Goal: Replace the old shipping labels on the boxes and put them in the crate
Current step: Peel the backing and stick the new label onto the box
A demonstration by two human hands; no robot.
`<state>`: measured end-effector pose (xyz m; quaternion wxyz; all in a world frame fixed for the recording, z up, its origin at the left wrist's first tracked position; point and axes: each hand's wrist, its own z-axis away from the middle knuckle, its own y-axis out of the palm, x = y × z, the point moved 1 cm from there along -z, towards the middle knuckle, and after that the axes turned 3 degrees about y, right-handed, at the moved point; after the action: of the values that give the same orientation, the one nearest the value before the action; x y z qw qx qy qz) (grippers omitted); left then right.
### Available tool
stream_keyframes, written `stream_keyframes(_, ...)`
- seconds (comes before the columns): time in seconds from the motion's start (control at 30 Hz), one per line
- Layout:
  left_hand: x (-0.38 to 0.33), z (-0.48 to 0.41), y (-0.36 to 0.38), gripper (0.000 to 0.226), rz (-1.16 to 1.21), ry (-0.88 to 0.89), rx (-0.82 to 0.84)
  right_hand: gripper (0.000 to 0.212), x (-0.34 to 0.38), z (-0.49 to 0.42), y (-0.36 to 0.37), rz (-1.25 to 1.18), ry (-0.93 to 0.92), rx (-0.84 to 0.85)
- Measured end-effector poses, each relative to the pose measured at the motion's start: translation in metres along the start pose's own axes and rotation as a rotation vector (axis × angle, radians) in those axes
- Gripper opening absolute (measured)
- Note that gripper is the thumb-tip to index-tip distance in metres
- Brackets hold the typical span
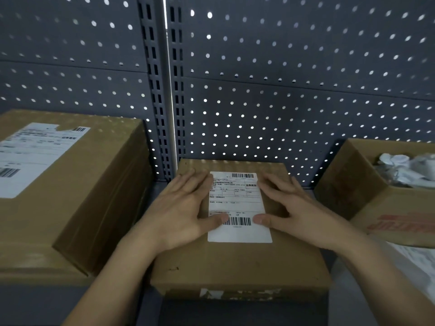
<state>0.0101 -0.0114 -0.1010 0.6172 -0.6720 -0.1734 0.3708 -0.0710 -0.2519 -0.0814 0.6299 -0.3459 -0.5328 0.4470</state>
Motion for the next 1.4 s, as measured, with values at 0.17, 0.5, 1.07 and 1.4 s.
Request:
stream_keyframes(0.17,0.0,0.002,0.001,0.112,0.0,-0.012,0.035,0.104,-0.003,0.004,0.001,-0.007,-0.025,0.055)
stream_keyframes(0.5,-0.002,0.003,0.0,0.123,0.016,-0.019,0.06,0.118,0.0,0.004,-0.002,-0.003,-0.027,0.088)
stream_keyframes(1.07,-0.015,0.004,0.011,0.093,-0.121,0.039,0.006,0.061,0.025,-0.002,0.022,0.237,-0.155,-0.04)
stream_keyframes(1.4,-0.013,0.004,0.011,0.091,-0.109,0.053,0.002,0.049,0.025,0.0,0.022,0.231,-0.188,-0.042)
